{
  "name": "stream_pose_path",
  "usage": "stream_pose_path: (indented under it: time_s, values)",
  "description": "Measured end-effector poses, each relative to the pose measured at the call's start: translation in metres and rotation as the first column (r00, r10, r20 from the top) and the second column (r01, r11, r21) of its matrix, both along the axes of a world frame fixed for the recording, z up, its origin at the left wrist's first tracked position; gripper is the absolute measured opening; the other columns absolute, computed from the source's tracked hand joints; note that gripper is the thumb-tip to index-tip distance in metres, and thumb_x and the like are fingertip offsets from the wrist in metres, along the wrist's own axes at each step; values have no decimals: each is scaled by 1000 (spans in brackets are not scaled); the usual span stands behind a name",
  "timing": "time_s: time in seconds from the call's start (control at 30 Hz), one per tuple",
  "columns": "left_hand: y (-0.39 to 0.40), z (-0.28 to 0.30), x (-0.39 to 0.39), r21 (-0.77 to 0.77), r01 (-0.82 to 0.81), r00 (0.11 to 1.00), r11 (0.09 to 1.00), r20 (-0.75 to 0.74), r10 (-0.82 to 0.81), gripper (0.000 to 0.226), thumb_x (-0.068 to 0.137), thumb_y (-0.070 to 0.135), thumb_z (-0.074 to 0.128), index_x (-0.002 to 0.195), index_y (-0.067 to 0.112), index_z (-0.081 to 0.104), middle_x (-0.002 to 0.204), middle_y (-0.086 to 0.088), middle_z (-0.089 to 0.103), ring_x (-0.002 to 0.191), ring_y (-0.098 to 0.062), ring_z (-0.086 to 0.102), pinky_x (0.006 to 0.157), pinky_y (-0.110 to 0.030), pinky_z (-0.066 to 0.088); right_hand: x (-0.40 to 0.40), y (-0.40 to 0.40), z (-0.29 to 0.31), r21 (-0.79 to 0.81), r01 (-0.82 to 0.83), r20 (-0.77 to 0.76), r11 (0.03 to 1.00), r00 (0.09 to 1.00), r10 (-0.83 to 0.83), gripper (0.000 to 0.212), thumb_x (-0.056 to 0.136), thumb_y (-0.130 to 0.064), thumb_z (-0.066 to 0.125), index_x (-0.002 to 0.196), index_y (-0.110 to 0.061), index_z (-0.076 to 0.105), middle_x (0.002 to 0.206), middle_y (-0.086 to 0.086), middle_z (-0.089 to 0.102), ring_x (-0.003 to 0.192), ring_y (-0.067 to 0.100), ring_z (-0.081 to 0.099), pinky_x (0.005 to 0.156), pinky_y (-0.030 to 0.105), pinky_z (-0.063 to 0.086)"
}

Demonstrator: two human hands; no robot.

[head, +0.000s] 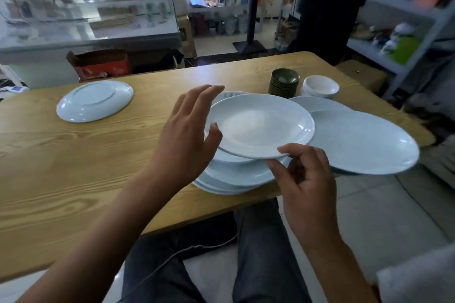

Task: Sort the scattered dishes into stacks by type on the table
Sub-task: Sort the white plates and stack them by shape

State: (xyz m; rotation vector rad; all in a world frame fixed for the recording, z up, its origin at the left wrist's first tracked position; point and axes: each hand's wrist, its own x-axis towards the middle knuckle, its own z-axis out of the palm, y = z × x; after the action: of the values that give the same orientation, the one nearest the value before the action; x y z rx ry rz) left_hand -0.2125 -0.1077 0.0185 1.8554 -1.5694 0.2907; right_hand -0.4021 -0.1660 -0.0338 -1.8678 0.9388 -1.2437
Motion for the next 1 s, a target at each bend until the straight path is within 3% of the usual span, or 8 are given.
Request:
stream_pose_path:
  time_s: [0.13, 0.3, 0.4, 0.57, 0.67, 0.87, 1.0]
  values:
    - [-8, -7, -6, 13, 14, 1000, 1000, -14, -14, 55, 86, 11, 57, 139, 13, 41, 140, -7, 45, 128, -20, 38, 99, -23, 28, -4, 2, -11, 4, 0, -24, 1000, 1000, 0, 23, 83, -34, 65, 105, -27, 61, 105, -4, 52, 83, 8, 57, 74, 12, 50]
    - [-14, -15, -12, 41, 28, 999, 999, -18, -27, 53, 88, 12, 59, 138, 15, 42, 141, -4, 44, 129, -19, 39, 99, -24, 30, -8, 3, -32, -32, -22, -91, 999, 996, 19, 25, 84, -37, 64, 108, -36, 56, 115, -4, 50, 104, 14, 57, 85, 22, 54]
    - [-14, -21, -13, 61, 56, 998, 997, -29, -55, 50, 89, 14, 58, 137, 16, 43, 141, -2, 44, 130, -21, 40, 100, -28, 34, -11, 3, -40, -90, -2, -153, 996, 988, -12, 27, 82, -40, 67, 108, -38, 58, 113, -10, 48, 109, 3, 53, 84, 12, 51]
    - [-14, -23, -17, 65, 92, 995, 994, -38, -90, 47, 89, 14, 58, 135, 15, 47, 139, -2, 47, 130, -21, 41, 101, -34, 39, -18, 1, -34, -184, 35, -252, 982, 964, -82, 36, 83, -39, 73, 117, -32, 64, 104, -11, 51, 103, -1, 51, 72, 11, 52]
    - [-15, -23, -15, 53, 76, 997, 996, -9, -75, 51, 89, 13, 58, 138, 13, 44, 142, -4, 45, 133, -22, 38, 103, -32, 35, -19, 5, -24, -225, 29, -243, 974, 966, -85, 40, 85, -34, 66, 125, -30, 62, 103, -11, 54, 99, 0, 55, 72, 5, 49]
    - [-7, -20, -5, 12, 57, 998, 998, 6, -57, 51, 89, 14, 58, 138, 12, 44, 144, -5, 43, 137, -23, 34, 108, -36, 31, 0, 14, -1, -308, 38, -241, 951, 963, -117, 40, 86, -32, 63, 125, -25, 62, 109, -8, 56, 102, 5, 56, 74, 12, 55]
    - [6, -15, 12, -31, 12, 1000, 999, -12, -13, 49, 90, 16, 57, 137, 12, 45, 144, -5, 43, 137, -22, 34, 109, -35, 31, 33, 14, 18, -353, -16, -297, 935, 950, -96, 40, 85, -33, 64, 124, -26, 62, 109, -6, 58, 95, 4, 54, 75, 11, 50]
